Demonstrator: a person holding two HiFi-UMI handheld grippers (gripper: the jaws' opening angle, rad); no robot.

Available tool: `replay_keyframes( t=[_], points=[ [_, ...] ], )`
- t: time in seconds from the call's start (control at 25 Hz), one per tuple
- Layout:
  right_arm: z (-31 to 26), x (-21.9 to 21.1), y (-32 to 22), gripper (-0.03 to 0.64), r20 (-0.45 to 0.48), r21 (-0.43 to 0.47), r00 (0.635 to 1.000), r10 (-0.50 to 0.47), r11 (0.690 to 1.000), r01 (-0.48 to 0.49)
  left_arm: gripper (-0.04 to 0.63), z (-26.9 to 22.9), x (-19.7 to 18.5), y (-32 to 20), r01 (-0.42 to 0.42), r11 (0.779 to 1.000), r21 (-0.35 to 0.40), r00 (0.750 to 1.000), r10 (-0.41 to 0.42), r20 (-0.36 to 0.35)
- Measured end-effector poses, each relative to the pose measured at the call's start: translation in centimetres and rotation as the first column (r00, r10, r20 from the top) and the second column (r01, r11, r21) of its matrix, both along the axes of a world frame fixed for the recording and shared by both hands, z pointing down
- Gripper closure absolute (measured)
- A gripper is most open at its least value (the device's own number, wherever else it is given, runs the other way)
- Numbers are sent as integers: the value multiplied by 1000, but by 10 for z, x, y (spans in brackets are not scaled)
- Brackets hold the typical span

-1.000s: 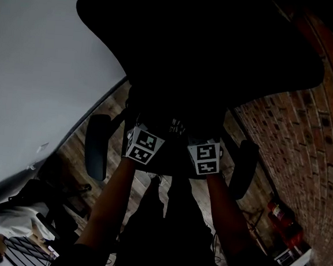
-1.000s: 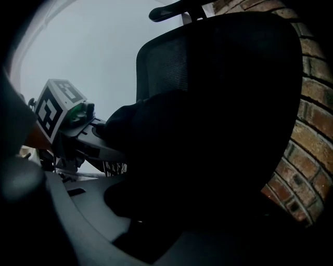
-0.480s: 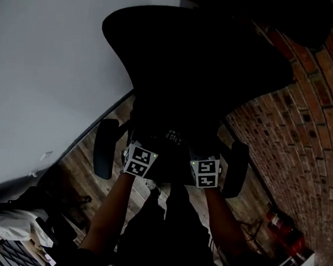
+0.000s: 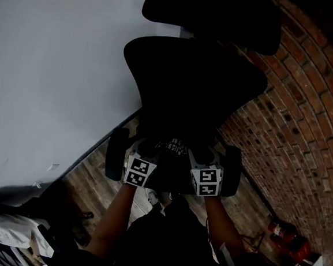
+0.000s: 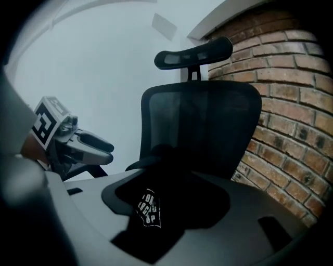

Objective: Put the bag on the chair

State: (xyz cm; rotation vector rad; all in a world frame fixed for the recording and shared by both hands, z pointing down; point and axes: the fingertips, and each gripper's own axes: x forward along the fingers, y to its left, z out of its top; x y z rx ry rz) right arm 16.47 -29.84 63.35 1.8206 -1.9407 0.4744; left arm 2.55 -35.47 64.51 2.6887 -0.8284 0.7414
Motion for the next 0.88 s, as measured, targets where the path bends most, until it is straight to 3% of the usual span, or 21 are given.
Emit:
replay_keyframes(
  t=[0.08,0.24,0.32,0.4,0.64,0.88],
  points=[
    [-13,-3,2,442,-11,26,1000,12,1000,-12,375,-14,2,8,-31,999,27,1000,31,6],
    [-34,-8,11,502,-10,63,999,32,998,-31,431,-40,2,23,-57,996,74,998,58,-15],
    [-44,-14,15,549,-16,71,1000,26,997,-25,542,-52,-1,32,-56,995,85,997,60,-41],
    [-52,-23,20,580,-13,71,1000,7,997,-6,583,-59,-5,43,-72,993,91,996,76,-49],
    [-73,-41,30,598,-37,106,999,-28,994,32,584,-81,-10,50,-60,993,105,991,72,-110],
    [-91,-50,32,598,-50,138,998,-27,990,34,584,-97,-15,50,-71,988,138,990,87,-112]
  ],
)
